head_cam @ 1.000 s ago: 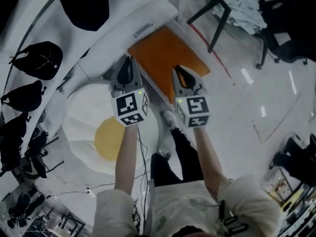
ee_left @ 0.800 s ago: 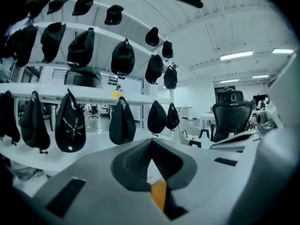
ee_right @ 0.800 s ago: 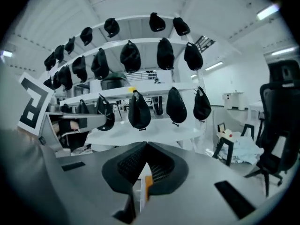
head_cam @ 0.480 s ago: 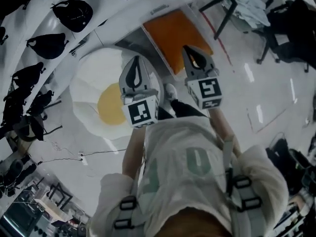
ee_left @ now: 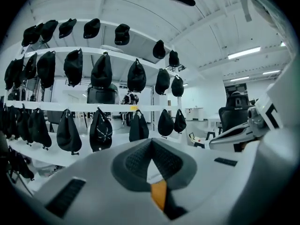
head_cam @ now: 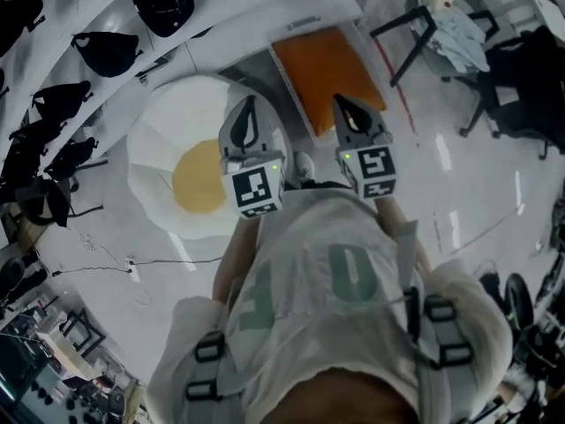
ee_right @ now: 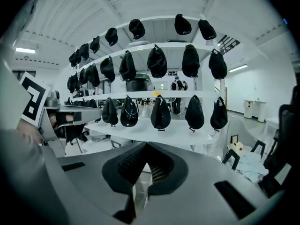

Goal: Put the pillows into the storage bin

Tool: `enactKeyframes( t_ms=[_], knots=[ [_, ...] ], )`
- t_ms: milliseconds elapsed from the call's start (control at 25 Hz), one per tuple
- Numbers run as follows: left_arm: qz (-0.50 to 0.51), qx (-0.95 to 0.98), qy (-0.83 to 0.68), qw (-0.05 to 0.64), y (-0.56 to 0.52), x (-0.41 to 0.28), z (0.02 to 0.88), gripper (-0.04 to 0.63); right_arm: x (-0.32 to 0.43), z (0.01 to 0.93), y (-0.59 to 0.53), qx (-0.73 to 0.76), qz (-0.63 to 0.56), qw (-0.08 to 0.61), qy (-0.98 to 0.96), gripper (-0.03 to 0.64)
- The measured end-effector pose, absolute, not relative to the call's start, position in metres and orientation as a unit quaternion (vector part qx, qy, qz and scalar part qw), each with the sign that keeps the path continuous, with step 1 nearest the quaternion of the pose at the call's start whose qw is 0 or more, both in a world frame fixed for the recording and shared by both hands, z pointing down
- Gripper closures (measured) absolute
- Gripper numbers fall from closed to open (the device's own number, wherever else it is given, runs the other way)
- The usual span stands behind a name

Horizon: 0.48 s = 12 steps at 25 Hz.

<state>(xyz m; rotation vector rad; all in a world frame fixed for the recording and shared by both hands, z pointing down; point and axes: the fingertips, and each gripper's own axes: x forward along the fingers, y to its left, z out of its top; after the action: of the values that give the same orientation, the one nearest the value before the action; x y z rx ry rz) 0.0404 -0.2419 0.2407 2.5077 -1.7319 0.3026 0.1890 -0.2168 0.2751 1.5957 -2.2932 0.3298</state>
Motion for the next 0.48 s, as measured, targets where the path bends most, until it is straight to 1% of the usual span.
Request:
enactKeyframes(
  t_ms=[320,480],
  knots=[
    [0.090,0.816,-0.571,0.029,-0.244,0.029,0.231,0.589,0.189,0.261,-0.223,0.564,0.085,0.159,-0.806,0.609],
    [0.085,0.814,-0.573,0.026,-0.240,0.027,0.227,0.589,0.188,0.263,-0.214,0.562,0.092,0.156,-0.807,0.609]
  ],
)
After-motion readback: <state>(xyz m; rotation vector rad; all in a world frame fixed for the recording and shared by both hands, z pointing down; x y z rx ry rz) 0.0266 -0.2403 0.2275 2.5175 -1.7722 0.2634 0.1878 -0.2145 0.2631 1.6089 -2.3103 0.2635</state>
